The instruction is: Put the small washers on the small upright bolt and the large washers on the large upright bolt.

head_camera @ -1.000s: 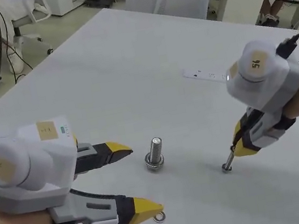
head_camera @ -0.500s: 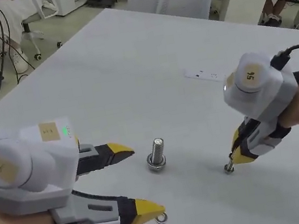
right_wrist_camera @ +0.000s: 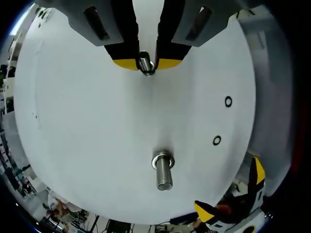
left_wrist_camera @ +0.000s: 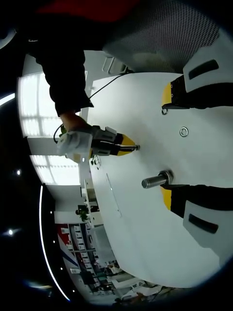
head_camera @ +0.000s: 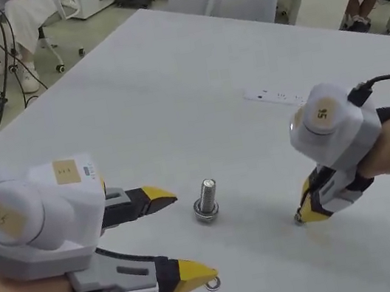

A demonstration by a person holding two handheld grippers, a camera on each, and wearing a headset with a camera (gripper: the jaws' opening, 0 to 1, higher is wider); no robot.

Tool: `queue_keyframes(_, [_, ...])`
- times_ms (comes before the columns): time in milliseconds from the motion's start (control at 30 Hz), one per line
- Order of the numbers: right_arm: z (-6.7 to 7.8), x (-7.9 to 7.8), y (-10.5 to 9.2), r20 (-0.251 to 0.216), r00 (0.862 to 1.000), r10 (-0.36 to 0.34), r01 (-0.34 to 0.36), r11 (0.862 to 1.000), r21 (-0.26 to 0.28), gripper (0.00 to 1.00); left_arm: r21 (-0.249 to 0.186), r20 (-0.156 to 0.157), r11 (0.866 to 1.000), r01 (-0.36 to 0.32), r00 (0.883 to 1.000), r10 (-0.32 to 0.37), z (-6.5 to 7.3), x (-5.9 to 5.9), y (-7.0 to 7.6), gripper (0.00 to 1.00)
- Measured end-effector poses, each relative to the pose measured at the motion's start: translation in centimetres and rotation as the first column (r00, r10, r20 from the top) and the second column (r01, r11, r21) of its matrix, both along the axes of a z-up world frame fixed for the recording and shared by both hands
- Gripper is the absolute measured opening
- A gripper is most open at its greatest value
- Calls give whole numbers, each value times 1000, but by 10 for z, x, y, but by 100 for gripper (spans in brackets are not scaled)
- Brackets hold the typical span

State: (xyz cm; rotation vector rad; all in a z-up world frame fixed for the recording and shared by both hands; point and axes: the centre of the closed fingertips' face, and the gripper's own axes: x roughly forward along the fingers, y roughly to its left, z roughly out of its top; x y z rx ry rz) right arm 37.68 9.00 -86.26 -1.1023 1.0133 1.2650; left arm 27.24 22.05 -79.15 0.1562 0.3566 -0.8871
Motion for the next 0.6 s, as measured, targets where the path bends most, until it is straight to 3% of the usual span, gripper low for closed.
queue_keyframes(600, [-5, 1, 0, -5, 1000, -5, 5, 1000, 7, 15, -1, -1, 1000, -6, 1000, 6, -1, 0, 2, 61])
